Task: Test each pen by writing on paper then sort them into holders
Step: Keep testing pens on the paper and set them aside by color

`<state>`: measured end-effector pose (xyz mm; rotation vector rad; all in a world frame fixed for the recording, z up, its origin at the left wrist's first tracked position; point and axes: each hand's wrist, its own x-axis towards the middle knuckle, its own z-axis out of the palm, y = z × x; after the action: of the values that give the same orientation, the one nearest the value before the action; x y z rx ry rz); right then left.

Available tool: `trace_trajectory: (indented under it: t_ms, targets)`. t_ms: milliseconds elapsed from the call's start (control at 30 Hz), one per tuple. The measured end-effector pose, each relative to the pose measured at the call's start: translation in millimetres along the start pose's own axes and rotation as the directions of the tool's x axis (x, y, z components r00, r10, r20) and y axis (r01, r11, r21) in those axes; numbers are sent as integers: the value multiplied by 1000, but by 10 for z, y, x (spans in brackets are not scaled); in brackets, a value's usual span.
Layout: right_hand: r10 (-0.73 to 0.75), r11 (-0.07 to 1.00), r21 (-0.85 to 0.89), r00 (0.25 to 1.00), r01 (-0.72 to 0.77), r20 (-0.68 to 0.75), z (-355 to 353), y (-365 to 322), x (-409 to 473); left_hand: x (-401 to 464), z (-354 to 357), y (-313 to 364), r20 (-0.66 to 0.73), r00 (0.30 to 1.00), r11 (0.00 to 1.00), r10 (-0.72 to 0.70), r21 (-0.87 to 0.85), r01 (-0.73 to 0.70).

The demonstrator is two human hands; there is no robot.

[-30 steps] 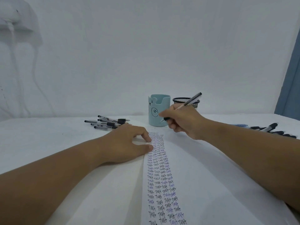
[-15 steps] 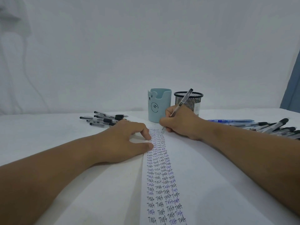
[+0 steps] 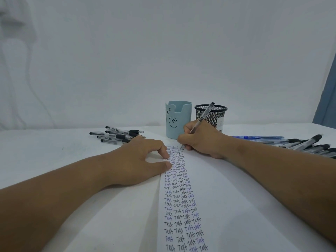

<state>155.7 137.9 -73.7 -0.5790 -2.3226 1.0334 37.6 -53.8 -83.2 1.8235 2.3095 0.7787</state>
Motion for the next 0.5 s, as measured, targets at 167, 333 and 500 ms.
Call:
trace_trajectory:
  t_ms: [167, 333, 500]
  targets:
    - [-44, 999, -32, 999, 44, 1, 12, -13, -11, -4, -2, -5, 3, 1000, 1000, -8, -6, 8]
    - [-48, 999, -20, 999, 47, -22, 7, 14, 3, -1, 5, -6, 0, 1000, 1000, 0, -3, 0]
    - [-69, 996, -58, 997, 67, -30, 5, 6, -6, -3, 2, -24, 7, 1000, 1000, 2, -5, -2]
